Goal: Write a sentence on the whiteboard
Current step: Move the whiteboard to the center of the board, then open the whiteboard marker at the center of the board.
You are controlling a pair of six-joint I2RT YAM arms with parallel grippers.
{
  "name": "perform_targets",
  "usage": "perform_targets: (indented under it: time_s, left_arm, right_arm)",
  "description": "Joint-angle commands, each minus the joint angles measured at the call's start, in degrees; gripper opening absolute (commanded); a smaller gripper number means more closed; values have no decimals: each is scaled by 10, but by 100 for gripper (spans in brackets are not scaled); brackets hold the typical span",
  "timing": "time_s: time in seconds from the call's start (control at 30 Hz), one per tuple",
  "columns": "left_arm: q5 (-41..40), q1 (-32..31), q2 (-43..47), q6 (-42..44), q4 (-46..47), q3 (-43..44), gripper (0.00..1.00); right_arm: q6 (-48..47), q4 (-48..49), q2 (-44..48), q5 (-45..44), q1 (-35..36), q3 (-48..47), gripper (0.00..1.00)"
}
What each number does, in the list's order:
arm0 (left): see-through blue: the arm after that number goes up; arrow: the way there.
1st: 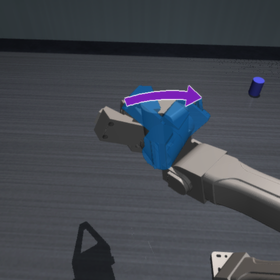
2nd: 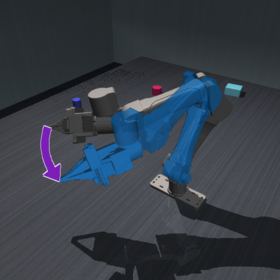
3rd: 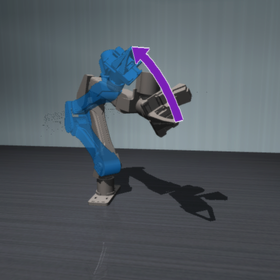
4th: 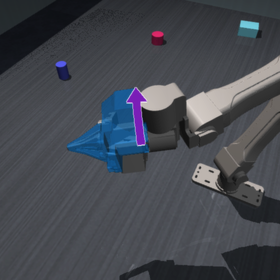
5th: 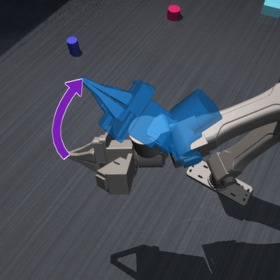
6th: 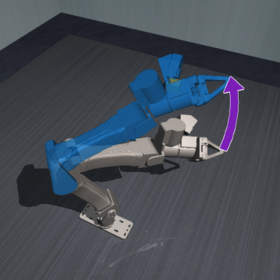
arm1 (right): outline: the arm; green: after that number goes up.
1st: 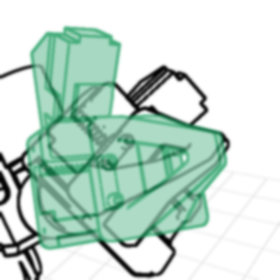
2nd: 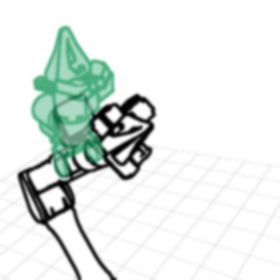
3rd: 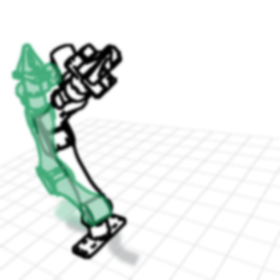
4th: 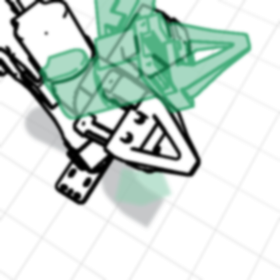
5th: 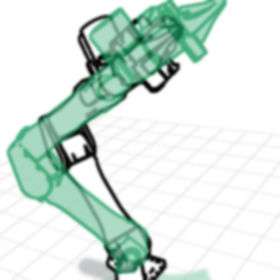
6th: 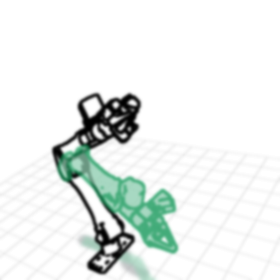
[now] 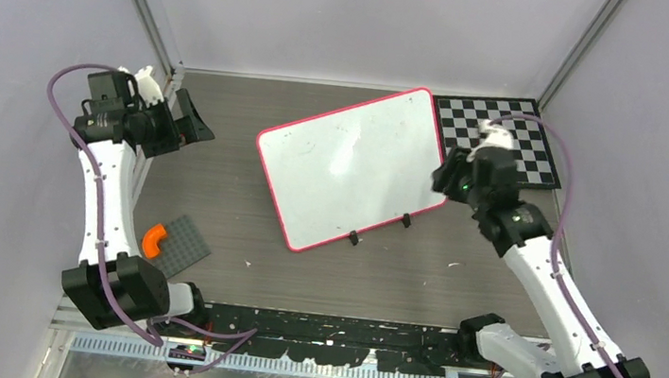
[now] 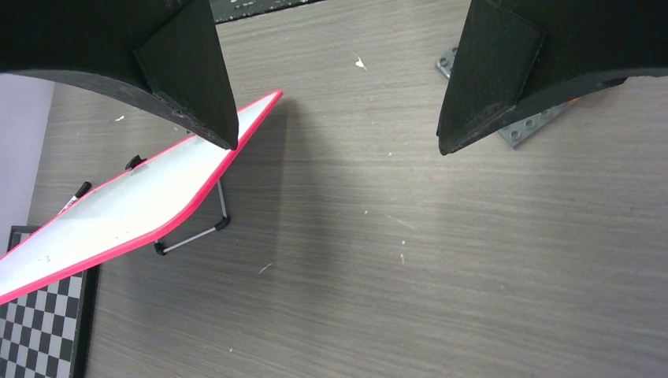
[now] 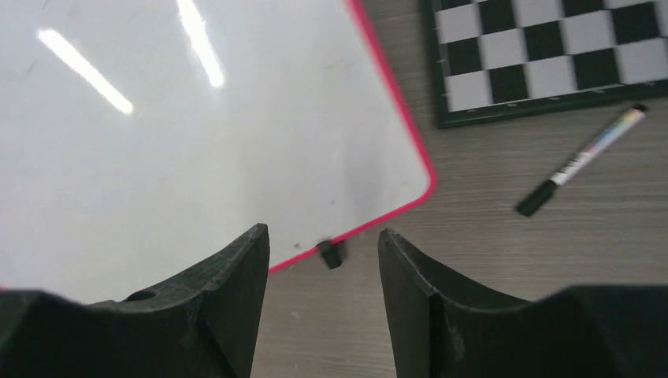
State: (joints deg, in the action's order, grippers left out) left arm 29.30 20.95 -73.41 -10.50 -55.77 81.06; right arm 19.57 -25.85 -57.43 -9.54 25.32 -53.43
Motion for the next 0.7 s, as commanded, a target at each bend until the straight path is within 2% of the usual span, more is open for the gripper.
perform_targets:
  time_s: [0.0, 0.17, 0.23, 0.4, 0.67]
  left_arm:
    - [-30, -37, -7, -14, 54, 40, 100]
    - [-58, -56, -17, -28, 70, 60, 100]
    - [-59, -57, -26, -26, 65, 67, 100]
    - [-62, -59, -29, -17, 53, 65, 100]
    - [-74, -59, -23, -17, 48, 61, 100]
  right_arm:
    - [57, -113, -21, 39, -143, -73, 58]
    - [88, -189, -103, 23, -287, -116, 56]
    - [90, -192, -140, 12, -318, -121, 55]
    - [72, -149, -228, 12, -348, -133, 56]
    - [98, -139, -335, -25, -359, -184, 57]
